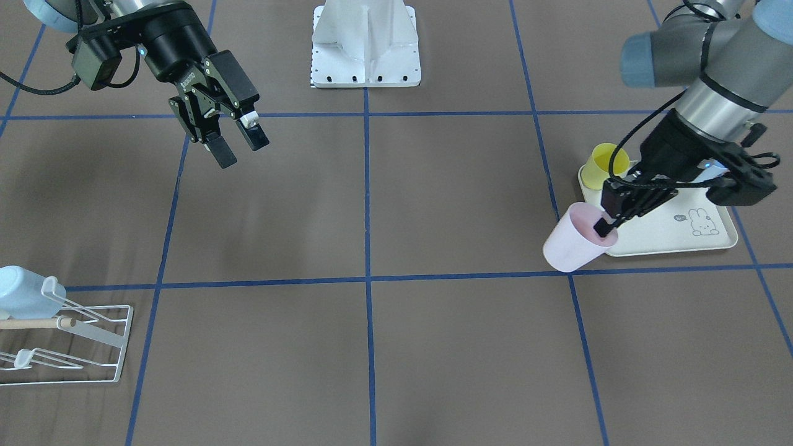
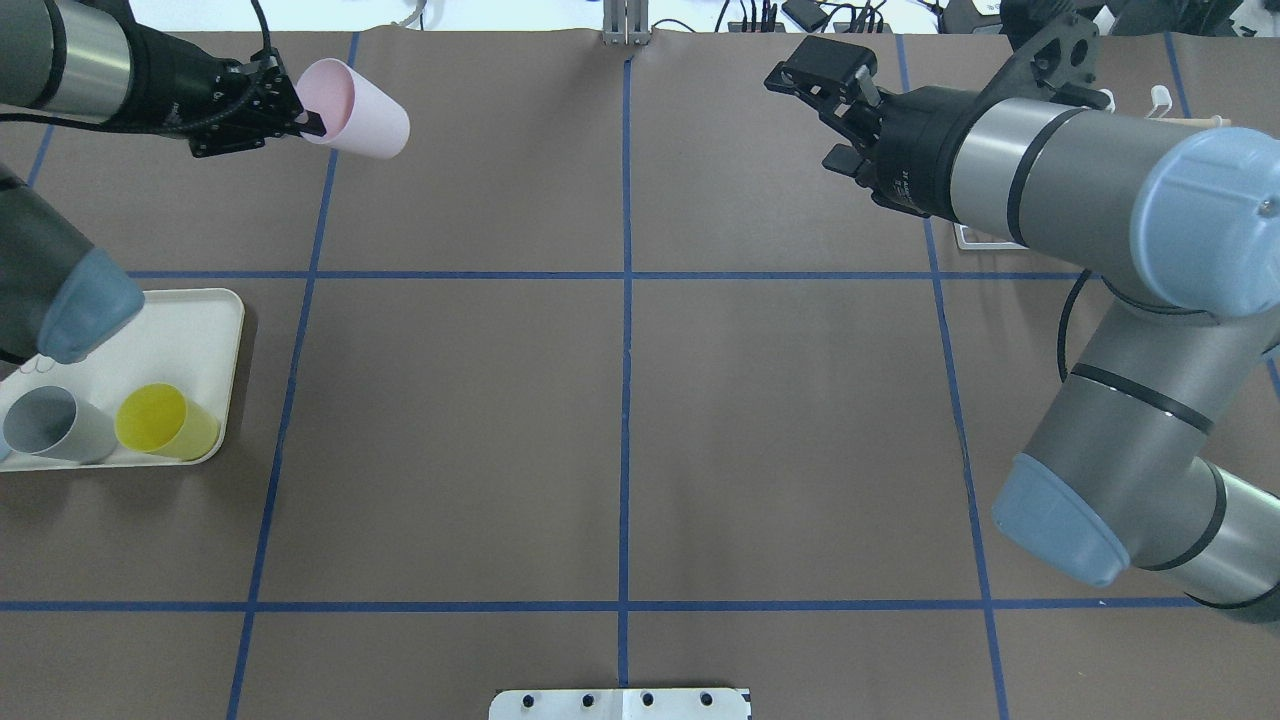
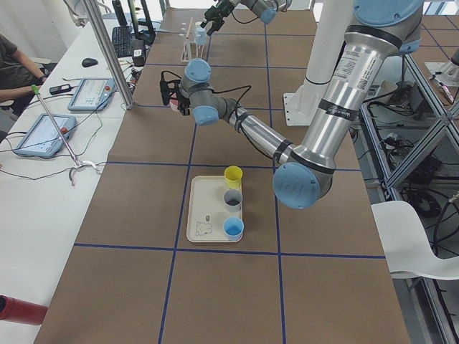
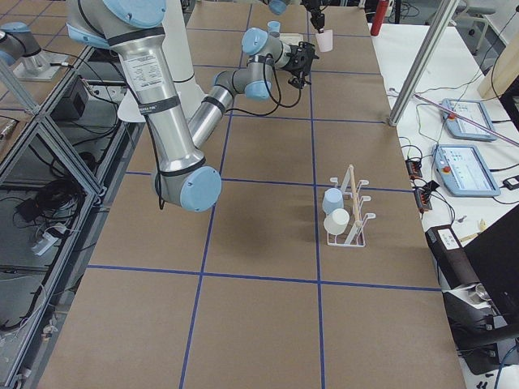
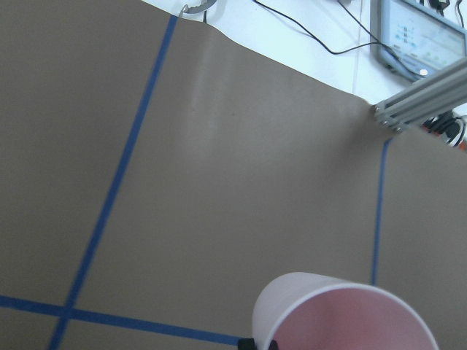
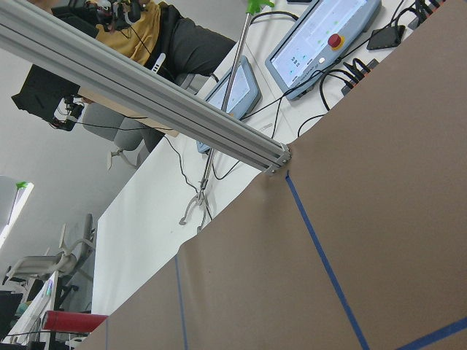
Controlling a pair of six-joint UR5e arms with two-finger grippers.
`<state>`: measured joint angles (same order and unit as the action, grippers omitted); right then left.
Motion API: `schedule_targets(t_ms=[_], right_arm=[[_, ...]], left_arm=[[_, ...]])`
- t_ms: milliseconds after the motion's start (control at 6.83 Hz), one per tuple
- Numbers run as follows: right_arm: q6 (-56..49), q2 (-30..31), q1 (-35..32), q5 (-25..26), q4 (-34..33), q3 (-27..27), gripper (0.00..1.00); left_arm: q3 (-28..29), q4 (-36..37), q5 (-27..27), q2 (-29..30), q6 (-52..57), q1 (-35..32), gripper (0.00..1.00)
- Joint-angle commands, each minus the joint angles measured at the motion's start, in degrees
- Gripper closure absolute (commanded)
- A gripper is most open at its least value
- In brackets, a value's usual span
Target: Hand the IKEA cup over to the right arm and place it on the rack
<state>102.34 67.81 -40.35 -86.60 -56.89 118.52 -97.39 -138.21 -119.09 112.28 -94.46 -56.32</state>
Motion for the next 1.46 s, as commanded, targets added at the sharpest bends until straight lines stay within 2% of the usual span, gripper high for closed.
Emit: schedule_targets(t_ms=[0,293,439,732,878,1024,1317], right_arm=[[1.7,0.0,0.0,-0.1,1.6,0.1,0.00],[2.1,0.7,0.1,-0.3,5.2,0.1,0.00],[6.5,-0.3,0.2,-0.4,5.6,0.2,0.00],[10.7,0.1,1.1,-0.2,18.1,-2.5,0.00],[10.9,0.0,1.6,-0.1,19.3,-3.0,0.00],[11.0,-0.2,2.5,0.5,19.3,-3.1,0.00],[11.7,-0.2,2.6,0.5,19.4,-3.0,0.00]], left_arm=[[3.9,-22.7,9.1,0.0,-23.5,5.4,1.00],[3.9,-32.7,18.3,0.8,-37.9,9.9,1.00],[3.8,-36.9,23.2,1.6,-41.9,12.5,1.00],[3.9,-37.8,26.1,5.6,-46.6,14.9,1.00],[4.0,-37.8,28.5,7.1,-47.9,17.4,1.00],[3.6,-37.9,34.0,9.6,-48.9,20.9,1.00],[4.0,-37.9,37.2,11.0,-51.7,22.6,1.00]])
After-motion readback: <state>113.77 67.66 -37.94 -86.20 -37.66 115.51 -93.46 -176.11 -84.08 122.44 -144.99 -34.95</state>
